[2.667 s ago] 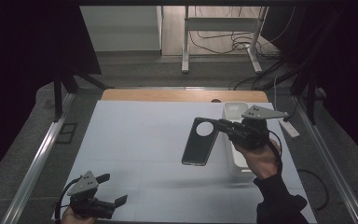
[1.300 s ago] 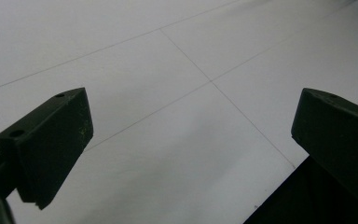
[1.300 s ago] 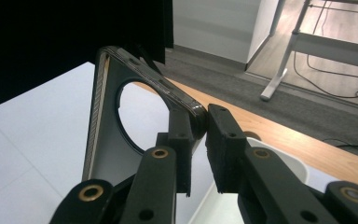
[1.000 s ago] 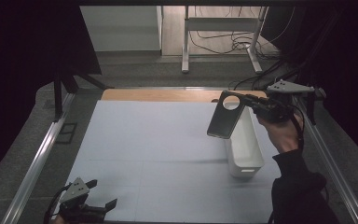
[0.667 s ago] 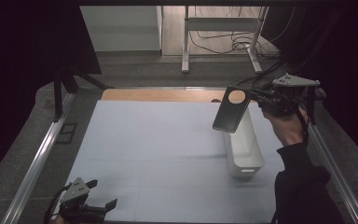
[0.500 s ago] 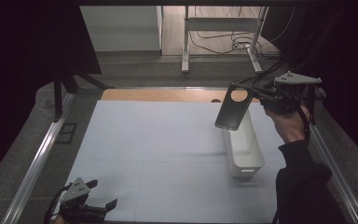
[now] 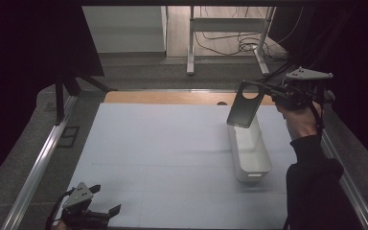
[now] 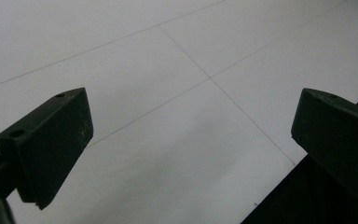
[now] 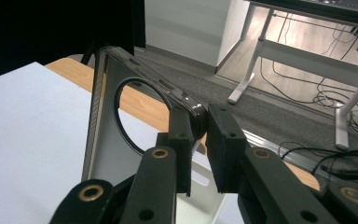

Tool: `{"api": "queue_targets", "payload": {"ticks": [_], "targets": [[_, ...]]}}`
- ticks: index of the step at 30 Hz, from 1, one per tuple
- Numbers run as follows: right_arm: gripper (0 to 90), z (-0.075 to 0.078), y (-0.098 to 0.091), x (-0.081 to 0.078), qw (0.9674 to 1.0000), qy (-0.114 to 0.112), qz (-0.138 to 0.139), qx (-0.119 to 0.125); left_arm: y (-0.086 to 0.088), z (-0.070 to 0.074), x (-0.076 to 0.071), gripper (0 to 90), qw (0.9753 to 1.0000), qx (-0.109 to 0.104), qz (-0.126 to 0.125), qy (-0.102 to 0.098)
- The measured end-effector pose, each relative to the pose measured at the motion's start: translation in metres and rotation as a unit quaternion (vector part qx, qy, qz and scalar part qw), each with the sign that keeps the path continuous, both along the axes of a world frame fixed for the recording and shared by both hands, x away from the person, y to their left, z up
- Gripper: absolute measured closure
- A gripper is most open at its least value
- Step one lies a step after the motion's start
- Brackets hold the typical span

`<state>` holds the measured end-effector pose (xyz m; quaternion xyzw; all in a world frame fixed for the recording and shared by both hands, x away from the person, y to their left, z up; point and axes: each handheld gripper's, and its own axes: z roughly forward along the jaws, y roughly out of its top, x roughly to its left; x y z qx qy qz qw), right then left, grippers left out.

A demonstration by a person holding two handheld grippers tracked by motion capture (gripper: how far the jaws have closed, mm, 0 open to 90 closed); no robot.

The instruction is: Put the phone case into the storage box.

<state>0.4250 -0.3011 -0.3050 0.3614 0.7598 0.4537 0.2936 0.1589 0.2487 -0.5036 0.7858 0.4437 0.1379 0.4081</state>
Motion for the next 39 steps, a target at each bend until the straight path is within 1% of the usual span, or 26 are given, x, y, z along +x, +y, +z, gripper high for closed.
{"api": "queue_targets", "payload": {"ticks": [8,12,18,19,22,26,29,31,33,35,39], "targets": [[80.0,-0.001,-0.009,0.012,0.9999,-0.001,-0.004,-0.015,-0.001,0.000,0.000,0.0,1.0000,0.003,0.001,0.001],[80.0,-0.002,-0.014,0.017,0.9999,-0.004,-0.009,-0.014,-0.001,0.000,0.000,0.0,1.0000,0.004,0.001,0.001],[80.0,-0.005,-0.017,0.025,0.9996,-0.009,-0.009,-0.025,-0.001,0.000,0.001,0.0,1.0000,0.006,0.001,0.001],[80.0,-0.006,-0.017,0.026,0.9996,-0.009,-0.010,-0.023,-0.001,0.000,0.001,0.0,1.0000,0.006,0.001,0.002],[80.0,-0.011,-0.018,0.031,0.9994,-0.010,-0.009,-0.030,-0.002,0.000,0.001,0.0,1.0000,0.008,0.000,0.002],[80.0,-0.014,-0.019,0.036,0.9994,-0.013,-0.009,-0.031,-0.002,0.000,0.001,0.0,1.0000,0.008,0.000,0.002],[80.0,-0.018,-0.017,0.039,0.9990,-0.016,-0.005,-0.041,-0.002,0.000,0.001,0.0,1.0000,0.009,0.000,0.002],[80.1,-0.019,-0.016,0.041,0.9989,-0.017,-0.005,-0.043,-0.002,0.000,0.001,0.0,1.0000,0.009,0.000,0.002],[80.0,-0.023,-0.016,0.045,0.9985,-0.020,-0.007,-0.051,-0.002,0.000,0.001,0.0,1.0000,0.009,0.000,0.002],[80.1,-0.024,-0.015,0.046,0.9984,-0.022,-0.004,-0.051,-0.002,0.000,0.001,0.0,1.0000,0.009,0.000,0.003],[80.1,-0.030,-0.012,0.051,0.9982,-0.022,-0.007,-0.055,-0.002,0.000,0.001,0.0,0.9999,0.011,-0.001,0.003]]}}
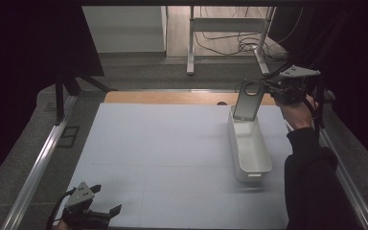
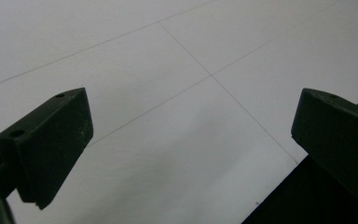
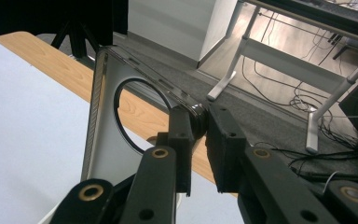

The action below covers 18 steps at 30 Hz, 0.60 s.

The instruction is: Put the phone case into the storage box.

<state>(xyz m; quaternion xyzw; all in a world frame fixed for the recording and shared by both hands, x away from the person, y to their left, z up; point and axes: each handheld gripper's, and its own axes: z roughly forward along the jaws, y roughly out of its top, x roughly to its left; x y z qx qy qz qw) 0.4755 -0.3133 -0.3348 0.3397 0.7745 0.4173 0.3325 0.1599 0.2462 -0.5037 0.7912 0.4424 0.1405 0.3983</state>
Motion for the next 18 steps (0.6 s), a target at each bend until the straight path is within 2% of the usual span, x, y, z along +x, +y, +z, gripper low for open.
{"api": "queue_targets", "payload": {"ticks": [8,9,15,18], "targets": [[80.1,-0.012,0.003,0.008,0.9999,0.002,-0.002,-0.012,0.000,0.000,0.000,0.0,1.0000,0.000,-0.001,0.001],[80.1,-0.014,0.004,0.009,1.0000,0.001,-0.004,-0.007,0.000,0.000,0.000,0.0,1.0000,0.001,-0.001,0.000],[80.1,-0.023,0.007,0.015,0.9996,-0.001,-0.003,-0.027,0.000,0.000,0.000,0.0,1.0000,0.003,-0.002,0.001],[80.1,-0.026,0.007,0.017,0.9997,0.003,-0.006,-0.024,-0.001,0.000,0.000,0.0,1.0000,0.003,-0.002,0.001]]}}
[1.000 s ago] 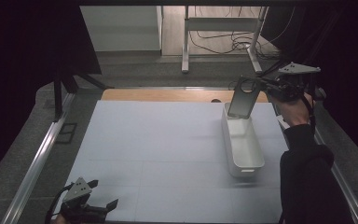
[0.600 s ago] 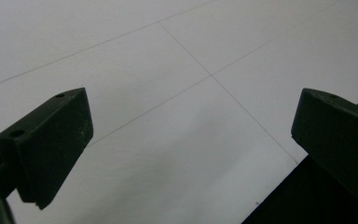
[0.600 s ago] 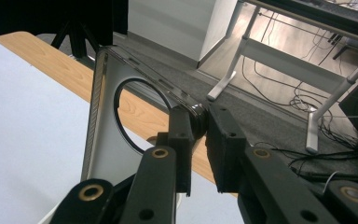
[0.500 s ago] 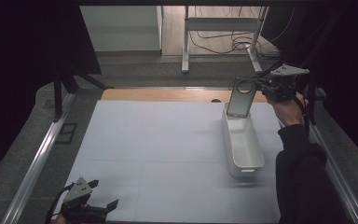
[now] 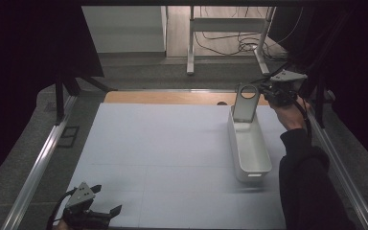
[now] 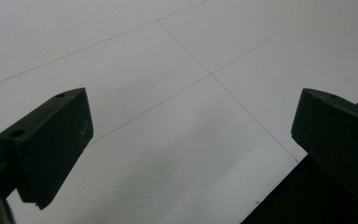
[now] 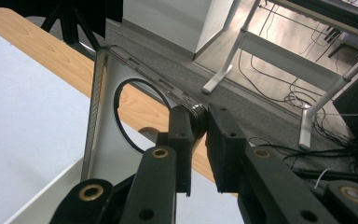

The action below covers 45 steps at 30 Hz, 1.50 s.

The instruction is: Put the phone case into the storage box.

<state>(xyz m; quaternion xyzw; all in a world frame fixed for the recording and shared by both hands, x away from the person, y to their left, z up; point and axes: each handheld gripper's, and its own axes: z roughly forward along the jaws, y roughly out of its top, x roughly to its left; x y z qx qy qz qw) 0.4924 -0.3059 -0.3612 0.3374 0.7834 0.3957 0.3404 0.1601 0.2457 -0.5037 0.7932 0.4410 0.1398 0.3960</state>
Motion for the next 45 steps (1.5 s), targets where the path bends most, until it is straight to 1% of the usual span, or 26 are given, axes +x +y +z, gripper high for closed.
{"api": "queue_targets", "payload": {"ticks": [2,5,8,10,11,12,15,25,27,31,32,37,38,40,41,45], "targets": [[80.1,-0.003,0.000,0.002,1.0000,-0.001,0.001,-0.007,0.000,0.000,0.000,0.0,1.0000,0.000,-0.001,0.000],[80.1,-0.007,0.001,0.004,1.0000,-0.004,0.000,-0.007,0.000,0.000,0.000,0.0,1.0000,0.001,-0.001,0.000],[80.1,-0.011,0.001,0.006,0.9999,-0.003,0.001,-0.013,-0.001,0.000,0.000,0.0,1.0000,0.003,-0.003,-0.001],[80.1,-0.014,0.002,0.008,0.9998,-0.005,0.001,-0.021,-0.001,0.000,0.000,0.0,1.0000,0.004,-0.004,-0.001],[80.1,-0.016,0.003,0.008,0.9998,-0.002,0.000,-0.021,-0.001,0.000,0.000,0.0,1.0000,0.005,-0.004,-0.001],[80.1,-0.017,0.003,0.008,0.9997,-0.005,0.000,-0.025,-0.001,0.000,0.000,0.0,1.0000,0.005,-0.004,-0.001],[80.1,-0.021,0.004,0.008,0.9997,-0.007,0.002,-0.022,-0.001,0.000,0.000,0.0,1.0000,0.005,-0.004,-0.001],[80.1,-0.037,0.006,0.012,0.9996,-0.013,0.006,-0.026,-0.001,0.000,0.000,0.0,1.0000,0.005,-0.004,0.000],[80.1,-0.038,0.006,0.012,0.9995,-0.011,0.006,-0.029,-0.002,0.000,0.000,0.0,1.0000,0.004,-0.004,0.000],[80.1,-0.039,0.007,0.013,0.9993,-0.018,0.009,-0.032,-0.002,0.000,0.000,0.0,1.0000,0.006,-0.004,0.000],[80.1,-0.040,0.007,0.013,0.9994,-0.018,0.009,-0.028,-0.002,0.000,0.000,0.0,1.0000,0.006,-0.004,0.000],[80.1,-0.043,0.006,0.014,0.9993,-0.017,0.011,-0.033,-0.002,0.000,0.000,0.0,1.0000,0.006,-0.004,0.000],[80.0,-0.044,0.006,0.013,0.9994,-0.018,0.006,-0.028,-0.002,0.000,0.000,0.0,1.0000,0.006,-0.004,0.000],[79.9,-0.045,0.005,0.013,0.9993,-0.021,0.009,-0.029,-0.002,0.000,0.000,0.0,1.0000,0.006,-0.005,0.000],[79.9,-0.046,0.005,0.012,0.9995,-0.021,0.004,-0.022,-0.002,0.000,0.000,0.0,1.0000,0.007,-0.005,0.001],[77.4,-0.047,0.004,0.012,0.9995,-0.023,-0.001,-0.024,-0.002,0.000,0.000,0.0,1.0000,0.007,-0.005,0.001]]}}
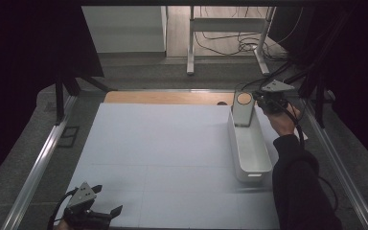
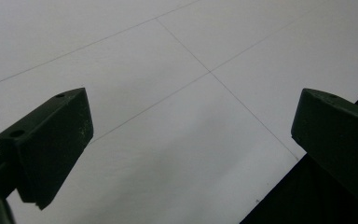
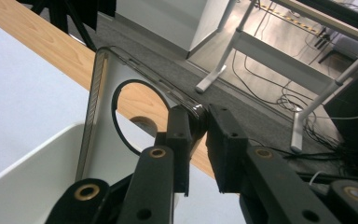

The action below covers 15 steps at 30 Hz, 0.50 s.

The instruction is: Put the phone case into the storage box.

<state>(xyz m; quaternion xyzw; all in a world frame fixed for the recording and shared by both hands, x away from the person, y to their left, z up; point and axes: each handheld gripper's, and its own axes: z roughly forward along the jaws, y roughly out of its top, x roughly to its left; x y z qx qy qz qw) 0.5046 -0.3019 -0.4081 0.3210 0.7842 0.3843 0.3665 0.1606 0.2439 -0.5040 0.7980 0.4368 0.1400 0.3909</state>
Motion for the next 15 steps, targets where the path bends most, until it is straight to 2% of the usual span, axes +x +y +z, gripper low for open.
{"api": "queue_targets", "payload": {"ticks": [7,15], "targets": [[67.4,0.0009,0.0007,0.0015,0.9999,-0.001,-0.010,0.006,-0.0001,0.0000,-0.0001,0.0,1.0000,0.000,-0.001,0.000],[55.5,0.0024,0.0002,0.0015,0.9994,0.006,-0.024,0.023,0.0001,0.0001,-0.0002,0.0,1.0000,0.000,-0.001,-0.001]]}}
